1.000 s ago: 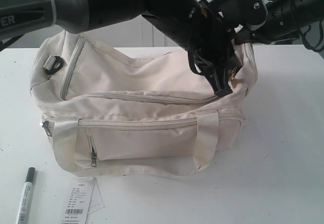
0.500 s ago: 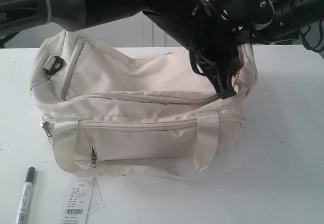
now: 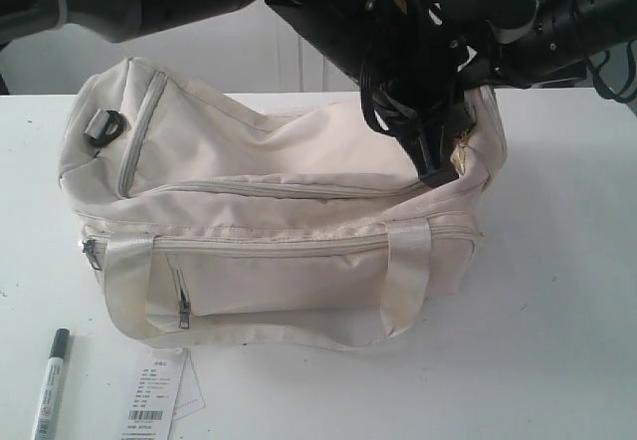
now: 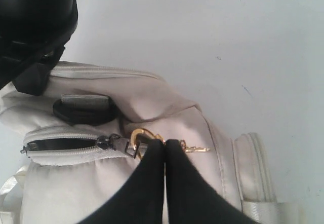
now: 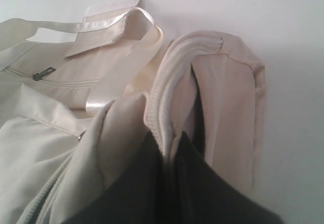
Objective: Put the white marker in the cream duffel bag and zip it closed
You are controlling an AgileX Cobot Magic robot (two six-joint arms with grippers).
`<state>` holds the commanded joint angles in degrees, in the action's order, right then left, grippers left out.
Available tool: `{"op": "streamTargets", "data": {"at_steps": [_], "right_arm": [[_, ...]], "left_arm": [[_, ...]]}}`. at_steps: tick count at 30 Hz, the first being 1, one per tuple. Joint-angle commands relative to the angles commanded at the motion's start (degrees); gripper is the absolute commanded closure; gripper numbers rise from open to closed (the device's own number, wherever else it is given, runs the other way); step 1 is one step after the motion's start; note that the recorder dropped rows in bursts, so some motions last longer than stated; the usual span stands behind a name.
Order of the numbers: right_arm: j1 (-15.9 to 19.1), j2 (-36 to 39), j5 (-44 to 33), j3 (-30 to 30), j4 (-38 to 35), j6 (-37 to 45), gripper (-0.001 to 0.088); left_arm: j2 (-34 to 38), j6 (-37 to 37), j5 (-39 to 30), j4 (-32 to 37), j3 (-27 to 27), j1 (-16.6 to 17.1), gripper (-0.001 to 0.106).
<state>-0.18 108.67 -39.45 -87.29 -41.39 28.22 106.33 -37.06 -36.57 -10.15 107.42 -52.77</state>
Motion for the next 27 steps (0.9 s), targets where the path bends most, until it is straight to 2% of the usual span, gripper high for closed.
{"op": "streamTargets", "data": {"at_steps": [13,27], "right_arm": [[0.0,0.0,-0.23,0.0,0.0,0.0,0.0868],[0.0,0.0,-0.47,0.0,0.0,0.0,0.0868]], "left_arm": [[-0.34,0.13,-1.15,0.28,0.0,-2.26,0.105],[-0.78,0.26,-3.66,0.78,0.0,-2.25,0.105]]}}
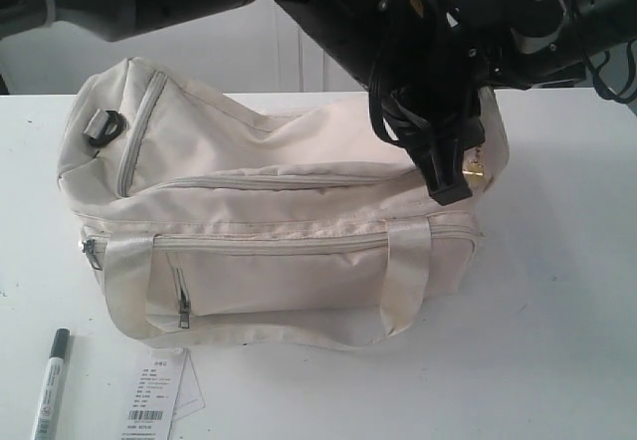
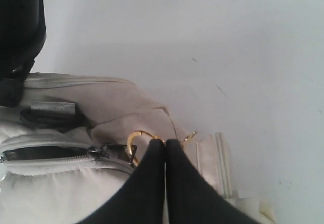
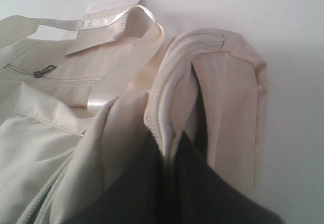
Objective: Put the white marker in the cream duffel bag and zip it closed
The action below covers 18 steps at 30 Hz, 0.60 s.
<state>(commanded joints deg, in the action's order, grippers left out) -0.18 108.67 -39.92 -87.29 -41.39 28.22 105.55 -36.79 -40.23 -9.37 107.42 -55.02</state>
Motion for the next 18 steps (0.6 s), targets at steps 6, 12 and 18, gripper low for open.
{"op": "streamTargets", "data": {"at_steps": [6,12,18], "right_arm": [[0.0,0.0,-0.12,0.0,0.0,0.0,0.0868],[0.0,0.0,-0.52,0.0,0.0,0.0,0.0868],[0.0,0.0,-0.63,0.0,0.0,0.0,0.0868]], "left_arm": [[-1.2,0.56,-0.58,0.08,0.0,0.0,0.105],[-1.55,0.93,-2.23,0.08,0.0,0.0,0.105],[-1.55,1.08,-4.86,0.08,0.0,0.0,0.105]]}}
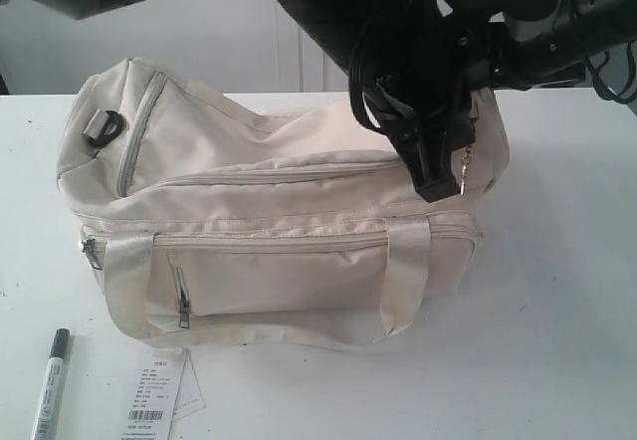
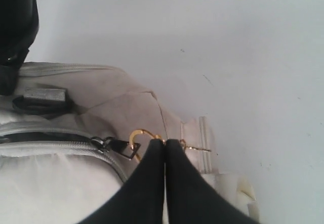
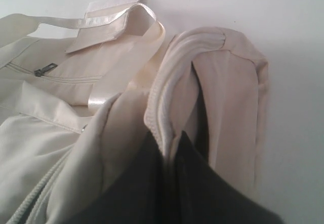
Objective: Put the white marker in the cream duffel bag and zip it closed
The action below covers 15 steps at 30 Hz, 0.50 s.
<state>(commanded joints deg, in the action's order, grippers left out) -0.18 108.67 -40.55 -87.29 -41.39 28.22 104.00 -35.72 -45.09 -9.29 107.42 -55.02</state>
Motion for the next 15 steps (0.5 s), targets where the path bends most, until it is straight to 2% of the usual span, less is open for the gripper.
{"op": "streamTargets", "data": {"at_steps": [15], "right_arm": [[0.0,0.0,-0.13,0.0,0.0,0.0,0.0868]], "left_arm": [[0.0,0.14,-3.46,0.0,0.0,0.0,0.105]]}}
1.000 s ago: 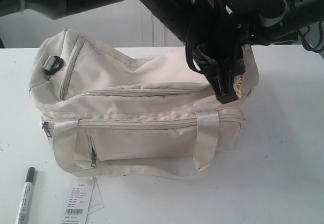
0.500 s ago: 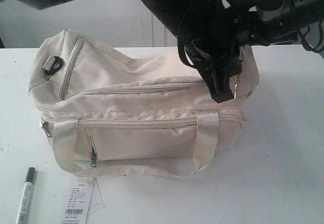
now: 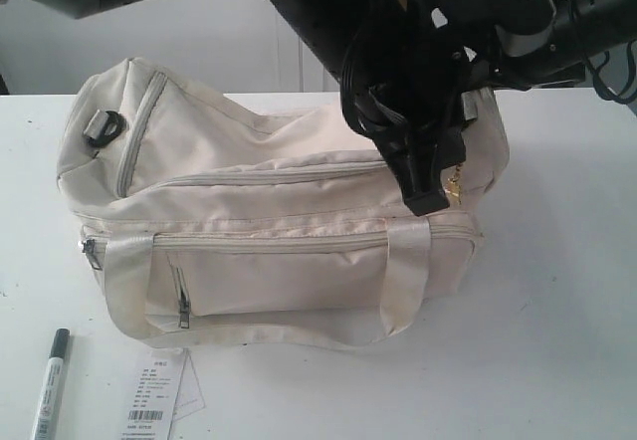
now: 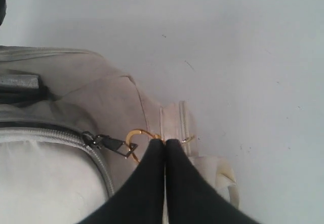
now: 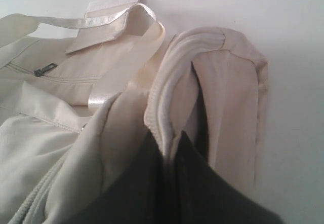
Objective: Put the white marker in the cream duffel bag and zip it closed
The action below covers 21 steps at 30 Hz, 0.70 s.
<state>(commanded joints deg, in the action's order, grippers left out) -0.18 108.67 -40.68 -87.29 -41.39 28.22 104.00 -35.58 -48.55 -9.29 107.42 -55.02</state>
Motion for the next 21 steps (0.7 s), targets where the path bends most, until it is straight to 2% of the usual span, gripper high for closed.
{"op": "streamTargets", "data": {"at_steps": [21], "right_arm": [[0.18,0.0,-0.14,0.0,0.0,0.0,0.0868]], "left_arm": [[0.0,0.1,-5.15,2.93,0.0,0.0,0.105]]}}
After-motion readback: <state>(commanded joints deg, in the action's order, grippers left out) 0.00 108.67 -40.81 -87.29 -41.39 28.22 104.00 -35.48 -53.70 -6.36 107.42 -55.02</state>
